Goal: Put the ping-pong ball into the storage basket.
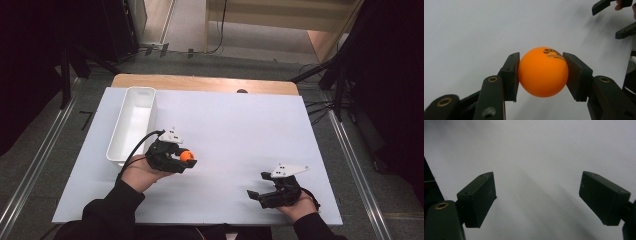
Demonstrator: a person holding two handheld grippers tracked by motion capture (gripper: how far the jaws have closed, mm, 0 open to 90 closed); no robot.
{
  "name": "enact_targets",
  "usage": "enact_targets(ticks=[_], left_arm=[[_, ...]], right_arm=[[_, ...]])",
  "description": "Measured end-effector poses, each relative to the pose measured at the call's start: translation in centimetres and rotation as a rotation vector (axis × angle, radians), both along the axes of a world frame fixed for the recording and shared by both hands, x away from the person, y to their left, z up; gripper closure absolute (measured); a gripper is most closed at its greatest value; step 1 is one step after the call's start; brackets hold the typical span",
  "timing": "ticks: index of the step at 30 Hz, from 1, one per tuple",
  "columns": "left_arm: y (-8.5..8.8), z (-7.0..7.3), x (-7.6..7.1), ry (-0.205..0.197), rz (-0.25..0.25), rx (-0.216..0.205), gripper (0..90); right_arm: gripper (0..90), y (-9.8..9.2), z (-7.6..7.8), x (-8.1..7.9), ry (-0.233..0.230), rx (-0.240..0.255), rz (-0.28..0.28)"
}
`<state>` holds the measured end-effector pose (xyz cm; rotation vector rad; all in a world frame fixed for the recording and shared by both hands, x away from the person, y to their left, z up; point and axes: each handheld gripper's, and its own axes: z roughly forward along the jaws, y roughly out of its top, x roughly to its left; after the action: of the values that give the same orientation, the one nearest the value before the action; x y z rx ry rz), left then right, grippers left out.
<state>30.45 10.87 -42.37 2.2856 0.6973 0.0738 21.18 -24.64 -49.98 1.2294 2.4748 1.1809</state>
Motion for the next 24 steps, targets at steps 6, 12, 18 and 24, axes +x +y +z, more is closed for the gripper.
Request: enact_targets(ticks=[6,12,18,24], left_arm=[[0.0,0.4,0.4,-0.004,0.007,0.0,50.8],[0.0,0.6,0.8,0.003,0.009,0.007,50.7],[0.1,0.9,1.2,0.006,0.025,0.006,50.7],[0.1,1.2,1.5,0.011,0.023,0.005,50.7]], right_arm=[[12.7,-0.1,0.0,0.0,-0.005,0.006,-0.008],[12.6,-0.1,0.0,0.0,0.001,0.0,-0.002],[12.6,-0.1,0.0,0.1,-0.003,0.004,-0.01],[12.7,-0.2,0.1,0.1,-0.009,0.01,-0.016]])
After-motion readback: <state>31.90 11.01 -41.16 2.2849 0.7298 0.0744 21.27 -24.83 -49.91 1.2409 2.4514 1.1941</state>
